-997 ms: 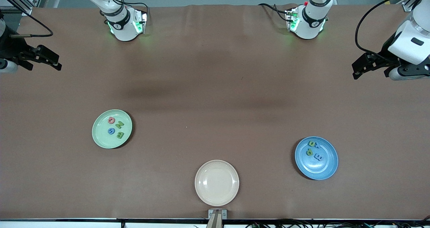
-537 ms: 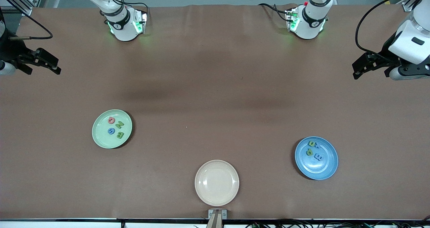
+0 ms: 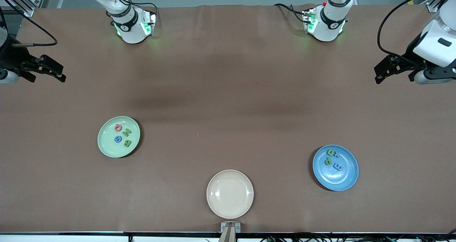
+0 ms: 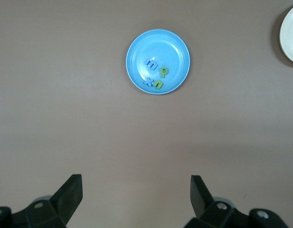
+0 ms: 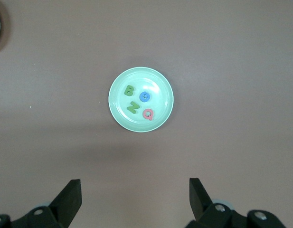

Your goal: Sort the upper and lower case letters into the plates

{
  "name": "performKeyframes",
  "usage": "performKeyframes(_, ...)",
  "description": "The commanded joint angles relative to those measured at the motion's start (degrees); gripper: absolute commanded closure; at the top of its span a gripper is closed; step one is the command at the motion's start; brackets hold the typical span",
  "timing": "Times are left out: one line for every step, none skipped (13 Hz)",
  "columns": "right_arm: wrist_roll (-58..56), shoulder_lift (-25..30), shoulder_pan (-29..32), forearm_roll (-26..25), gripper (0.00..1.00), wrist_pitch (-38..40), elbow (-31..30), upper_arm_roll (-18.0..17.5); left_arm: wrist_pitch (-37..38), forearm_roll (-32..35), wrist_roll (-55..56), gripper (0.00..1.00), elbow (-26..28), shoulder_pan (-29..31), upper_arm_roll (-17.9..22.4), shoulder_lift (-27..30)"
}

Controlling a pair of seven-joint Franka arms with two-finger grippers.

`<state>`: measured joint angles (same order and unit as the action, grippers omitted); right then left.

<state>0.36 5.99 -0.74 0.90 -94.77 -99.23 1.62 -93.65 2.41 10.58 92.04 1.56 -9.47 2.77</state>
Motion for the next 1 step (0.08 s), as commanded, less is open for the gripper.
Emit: performKeyframes(-0.8,-1.3,1.3,0.7,0.00,0.3,1.1,0.0,0.6,-0.5,-0.9,0.00,-1.0,0.1,0.0,0.5)
